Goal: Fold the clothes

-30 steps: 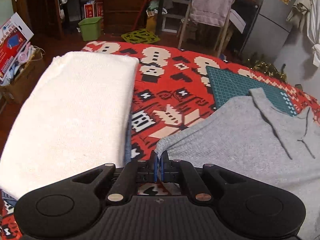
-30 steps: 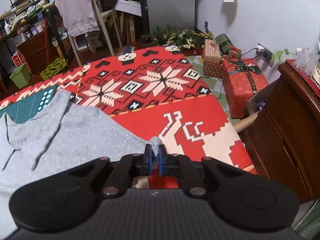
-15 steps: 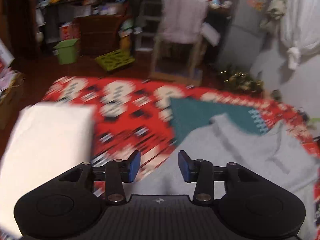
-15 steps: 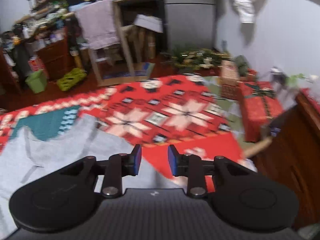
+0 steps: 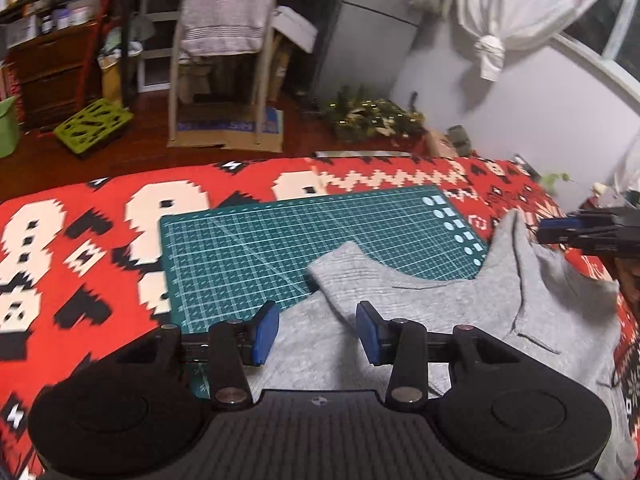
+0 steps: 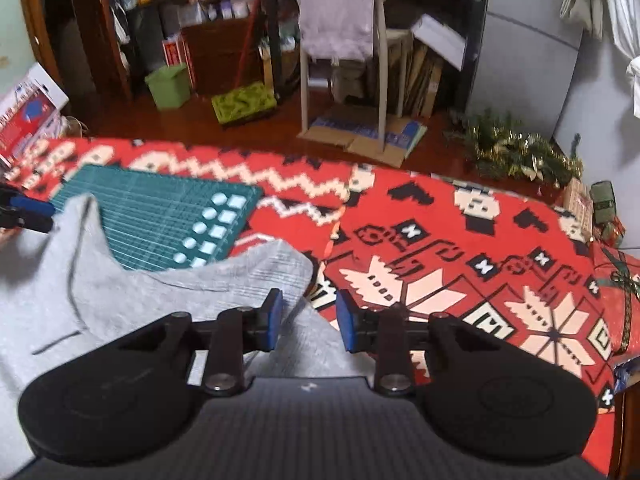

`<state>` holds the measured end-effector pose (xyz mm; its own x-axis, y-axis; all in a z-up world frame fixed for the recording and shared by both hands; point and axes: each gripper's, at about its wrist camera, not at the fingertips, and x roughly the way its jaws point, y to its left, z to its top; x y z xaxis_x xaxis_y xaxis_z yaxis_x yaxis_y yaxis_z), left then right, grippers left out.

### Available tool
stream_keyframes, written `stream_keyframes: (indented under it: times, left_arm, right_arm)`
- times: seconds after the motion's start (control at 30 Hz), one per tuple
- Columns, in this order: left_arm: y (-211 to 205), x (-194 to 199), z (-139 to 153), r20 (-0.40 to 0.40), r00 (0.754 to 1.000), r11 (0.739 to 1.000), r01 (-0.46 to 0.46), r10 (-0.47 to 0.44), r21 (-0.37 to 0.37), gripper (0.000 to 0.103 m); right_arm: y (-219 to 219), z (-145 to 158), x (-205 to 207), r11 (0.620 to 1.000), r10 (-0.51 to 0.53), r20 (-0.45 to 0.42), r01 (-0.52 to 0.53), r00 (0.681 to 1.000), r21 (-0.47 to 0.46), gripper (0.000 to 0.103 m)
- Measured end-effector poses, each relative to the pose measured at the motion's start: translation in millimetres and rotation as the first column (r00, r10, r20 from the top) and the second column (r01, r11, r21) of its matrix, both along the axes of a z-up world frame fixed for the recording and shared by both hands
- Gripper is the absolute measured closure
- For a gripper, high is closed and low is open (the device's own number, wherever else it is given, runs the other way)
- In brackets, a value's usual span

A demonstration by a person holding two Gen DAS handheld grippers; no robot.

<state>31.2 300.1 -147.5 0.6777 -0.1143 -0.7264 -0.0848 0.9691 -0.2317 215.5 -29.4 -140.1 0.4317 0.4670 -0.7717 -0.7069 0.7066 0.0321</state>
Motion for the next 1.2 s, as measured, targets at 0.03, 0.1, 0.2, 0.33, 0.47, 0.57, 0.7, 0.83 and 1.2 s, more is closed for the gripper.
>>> stream_keyframes:
  times: [0.03,0.1,0.2,0.33,0.47,0.57,0.7,0.83,1.2]
  left_arm:
    - [-0.4,1.1,-1.5,-0.005,1.000,1.000,0.004,-0.004,0.009,0.062]
    - [0.5,2.5,-2.6,0.004,1.000,1.000,0.008,-0.008,0.007,0.062]
    - [-0.1,5.4,-4.4,0.014,1.000,1.000,0.012,-0.012,0.021,0.066]
    - [-6.7,3.9,-5.8,0.013,0.999,0.997,0.029,-0.030,0.065,0.099]
    - [-7.8,1.2,-6.4,0.026,1.000,0.997,-0.006,0.004,0.073,0.101]
    - [-8.3,0.5,-0.6,0.052,0.997,0.992,-0.060,0.055,0.110,0.101]
    - [3.6,7.6,2.9,0.063,0.988,0.980,-0.147,0.139,0.136,0.101]
    - [13.9,18.9,-2.4,0.040,0.984,0.974,-0.175,0.171,0.141,0.101]
    - [29.1,2.4,15.7,0.049,0.972,0.966,-0.234,0.230,0.106,0.063]
  right_arm:
    - [3.1,-3.4,2.5,1.000,-0.005,-0.007,0.004,1.000,-0.009,0.071]
    - [7.1,-7.2,4.9,1.000,-0.008,-0.015,0.008,1.000,-0.010,0.071]
    - [10.2,-7.5,7.4,1.000,-0.002,-0.037,0.002,0.999,0.011,0.071]
    - [17.9,-8.8,1.4,0.999,0.047,-0.040,-0.047,0.998,0.006,0.079]
    - [27.5,-5.6,-3.5,0.998,0.067,-0.017,-0.067,0.998,-0.006,0.096]
    - [35.6,1.9,-0.9,0.999,0.048,0.009,-0.048,0.999,-0.009,0.096]
    - [45.9,8.3,14.5,1.000,0.001,0.008,-0.001,1.000,0.006,0.096]
    - [56.5,0.2,29.3,1.000,-0.008,-0.027,0.008,1.000,0.005,0.095]
    - [13.8,35.3,23.0,0.988,-0.076,-0.009,0.077,0.997,0.134,0.049]
